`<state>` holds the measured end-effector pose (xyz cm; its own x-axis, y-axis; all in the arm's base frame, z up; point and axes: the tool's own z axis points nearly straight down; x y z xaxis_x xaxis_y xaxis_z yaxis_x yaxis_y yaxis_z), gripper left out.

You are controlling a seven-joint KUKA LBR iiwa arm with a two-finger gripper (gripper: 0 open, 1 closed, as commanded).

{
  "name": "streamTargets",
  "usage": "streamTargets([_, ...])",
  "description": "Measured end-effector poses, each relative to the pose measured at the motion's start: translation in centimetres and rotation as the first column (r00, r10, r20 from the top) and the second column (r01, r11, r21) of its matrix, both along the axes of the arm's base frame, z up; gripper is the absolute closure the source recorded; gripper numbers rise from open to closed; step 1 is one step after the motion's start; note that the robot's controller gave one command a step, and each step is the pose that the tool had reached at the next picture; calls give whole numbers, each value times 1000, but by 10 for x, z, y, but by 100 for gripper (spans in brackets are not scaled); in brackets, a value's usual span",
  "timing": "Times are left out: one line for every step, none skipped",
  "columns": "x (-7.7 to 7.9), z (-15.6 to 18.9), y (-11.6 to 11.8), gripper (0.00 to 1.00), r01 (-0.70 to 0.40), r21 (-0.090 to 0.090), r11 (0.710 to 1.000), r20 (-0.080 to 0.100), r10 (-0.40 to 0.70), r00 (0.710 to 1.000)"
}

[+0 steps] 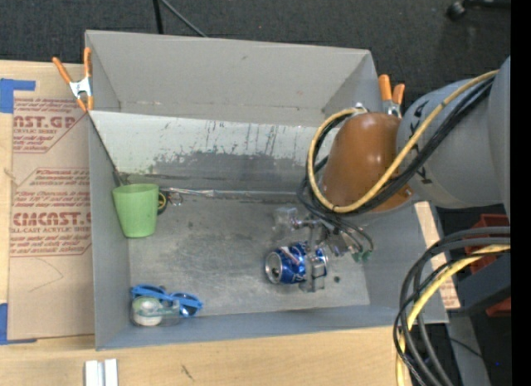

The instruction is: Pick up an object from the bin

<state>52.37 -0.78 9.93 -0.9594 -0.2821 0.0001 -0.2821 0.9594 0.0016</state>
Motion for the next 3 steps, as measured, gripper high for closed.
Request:
streamTargets([0,-31,-12,0,86,-1,996,-2,-86,996])
streamTargets([0,-32,-11,0,85,0,996,-3,-85,996])
streamTargets([0,-31,-11,100,85,0,996,-2,-85,996])
